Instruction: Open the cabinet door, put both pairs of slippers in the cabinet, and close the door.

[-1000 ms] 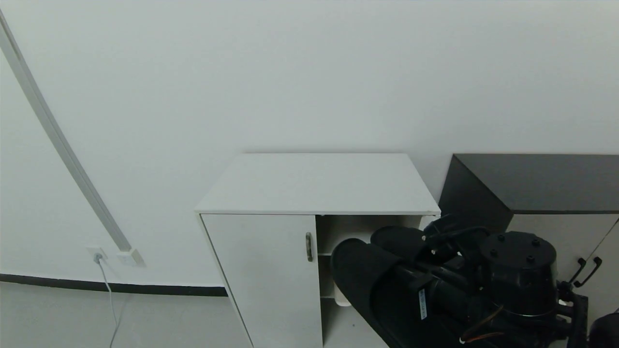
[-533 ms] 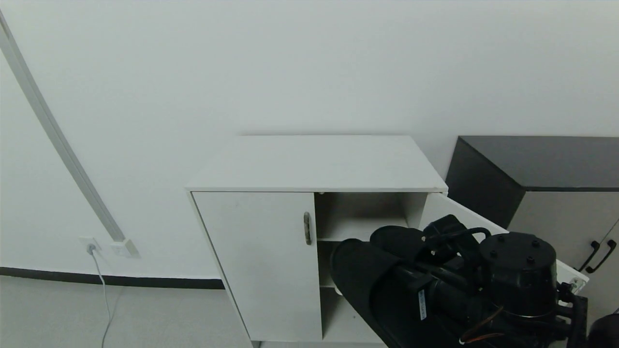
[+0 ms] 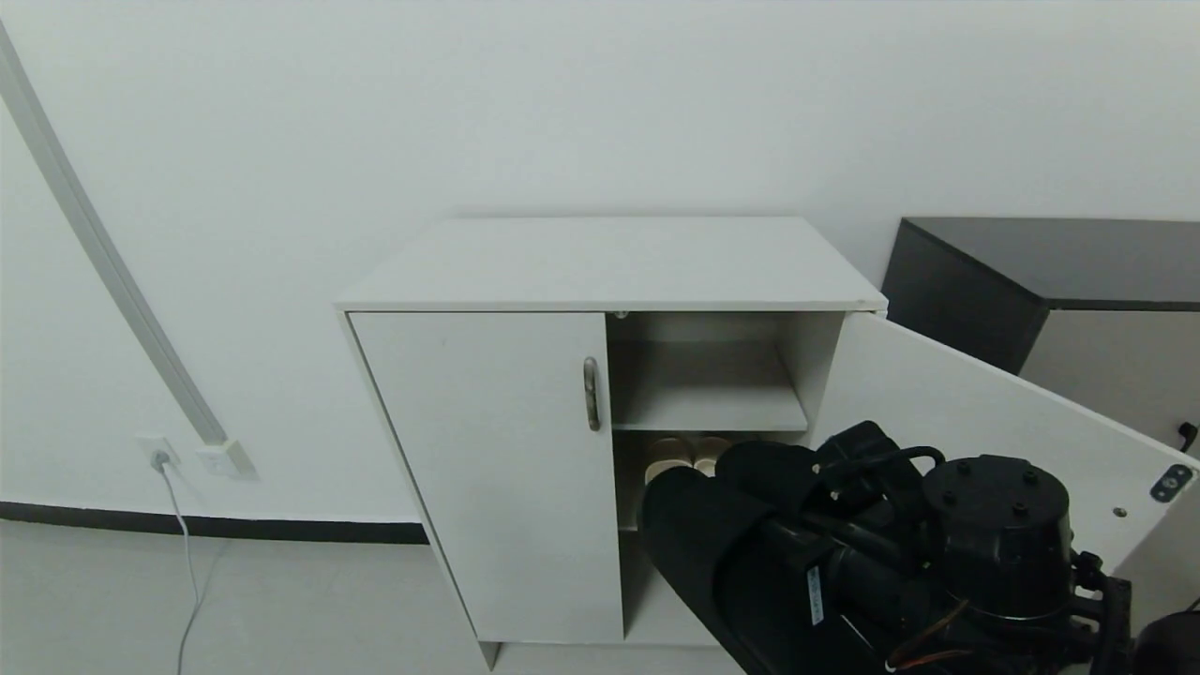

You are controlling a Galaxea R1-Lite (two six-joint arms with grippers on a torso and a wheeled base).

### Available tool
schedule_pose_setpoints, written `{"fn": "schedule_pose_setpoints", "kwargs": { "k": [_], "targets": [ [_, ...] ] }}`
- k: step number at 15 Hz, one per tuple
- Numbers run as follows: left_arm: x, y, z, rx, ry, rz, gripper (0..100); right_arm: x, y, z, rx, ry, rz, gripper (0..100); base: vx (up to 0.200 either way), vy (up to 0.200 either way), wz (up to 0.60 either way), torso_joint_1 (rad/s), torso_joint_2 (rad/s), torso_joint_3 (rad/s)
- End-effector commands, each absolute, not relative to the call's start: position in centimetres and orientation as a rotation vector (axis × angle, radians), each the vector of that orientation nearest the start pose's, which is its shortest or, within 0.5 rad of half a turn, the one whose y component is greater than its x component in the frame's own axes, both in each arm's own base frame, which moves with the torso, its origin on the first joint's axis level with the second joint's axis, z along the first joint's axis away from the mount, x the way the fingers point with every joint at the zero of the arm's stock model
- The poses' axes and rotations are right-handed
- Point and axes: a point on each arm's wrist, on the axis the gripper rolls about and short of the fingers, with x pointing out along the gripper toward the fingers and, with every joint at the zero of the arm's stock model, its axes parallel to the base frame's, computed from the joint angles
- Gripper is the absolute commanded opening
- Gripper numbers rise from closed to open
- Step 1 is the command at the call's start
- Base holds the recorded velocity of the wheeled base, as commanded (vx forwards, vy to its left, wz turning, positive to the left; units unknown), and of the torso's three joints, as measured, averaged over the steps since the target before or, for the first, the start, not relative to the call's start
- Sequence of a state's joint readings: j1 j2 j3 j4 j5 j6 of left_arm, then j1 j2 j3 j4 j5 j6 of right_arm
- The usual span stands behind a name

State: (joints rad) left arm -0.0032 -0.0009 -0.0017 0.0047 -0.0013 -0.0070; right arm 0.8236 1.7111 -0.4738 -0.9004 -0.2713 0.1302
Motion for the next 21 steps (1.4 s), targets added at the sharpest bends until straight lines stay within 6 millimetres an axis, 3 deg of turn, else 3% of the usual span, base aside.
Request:
{"fn": "schedule_pose_setpoints", "kwargs": {
  "k": [1,14,21],
  "targets": [
    [-2.29,0.01,7.54,-0.008,0.003,-0.003,0,18.48,19.13,12.15,-0.058,0.331,0.528,0,0.000,0.000,0.00,-0.159,0.49,0.325],
    [-2.29,0.01,7.54,-0.009,0.003,-0.003,0,18.43,19.13,11.79,-0.075,0.340,0.531,0,0.000,0.000,0.00,-0.090,0.45,0.350],
    [-2.29,0.01,7.54,-0.009,0.003,-0.003,0,18.38,19.09,11.78,-0.070,0.334,0.533,0,0.000,0.000,0.00,0.000,0.01,0.007]
  ]
}}
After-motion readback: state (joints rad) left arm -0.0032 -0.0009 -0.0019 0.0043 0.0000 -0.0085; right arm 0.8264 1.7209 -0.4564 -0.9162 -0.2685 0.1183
